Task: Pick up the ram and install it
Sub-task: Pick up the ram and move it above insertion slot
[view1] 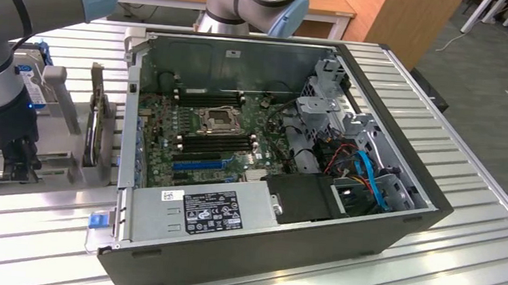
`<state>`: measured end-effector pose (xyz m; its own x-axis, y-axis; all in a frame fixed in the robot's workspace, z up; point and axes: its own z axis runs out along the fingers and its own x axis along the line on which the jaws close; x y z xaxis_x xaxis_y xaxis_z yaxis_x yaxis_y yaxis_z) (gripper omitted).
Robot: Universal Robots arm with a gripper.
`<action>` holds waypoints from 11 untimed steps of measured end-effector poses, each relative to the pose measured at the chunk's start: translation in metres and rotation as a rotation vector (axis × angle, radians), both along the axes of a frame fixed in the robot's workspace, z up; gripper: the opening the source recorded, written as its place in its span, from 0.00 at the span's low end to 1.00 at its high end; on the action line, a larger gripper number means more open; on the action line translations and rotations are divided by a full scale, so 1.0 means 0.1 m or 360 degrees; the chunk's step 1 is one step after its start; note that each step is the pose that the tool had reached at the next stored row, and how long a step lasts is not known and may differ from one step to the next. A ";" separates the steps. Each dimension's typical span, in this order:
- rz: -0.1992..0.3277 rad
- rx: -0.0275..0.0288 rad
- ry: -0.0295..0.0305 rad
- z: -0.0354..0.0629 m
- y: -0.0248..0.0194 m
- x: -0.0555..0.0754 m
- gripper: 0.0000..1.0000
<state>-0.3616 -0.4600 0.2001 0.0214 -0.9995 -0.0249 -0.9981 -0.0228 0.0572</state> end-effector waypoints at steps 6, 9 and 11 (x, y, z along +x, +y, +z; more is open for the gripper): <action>0.0000 0.00000 0.00000 0.000 -0.002 0.00 0.31; 0.0000 0.00000 -0.00001 0.000 -0.002 0.00 0.30; 0.0000 0.00001 -0.00001 0.000 -0.002 0.00 0.30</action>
<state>-0.3616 -0.4602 0.2001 0.0215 -0.9995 -0.0250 -0.9981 -0.0229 0.0571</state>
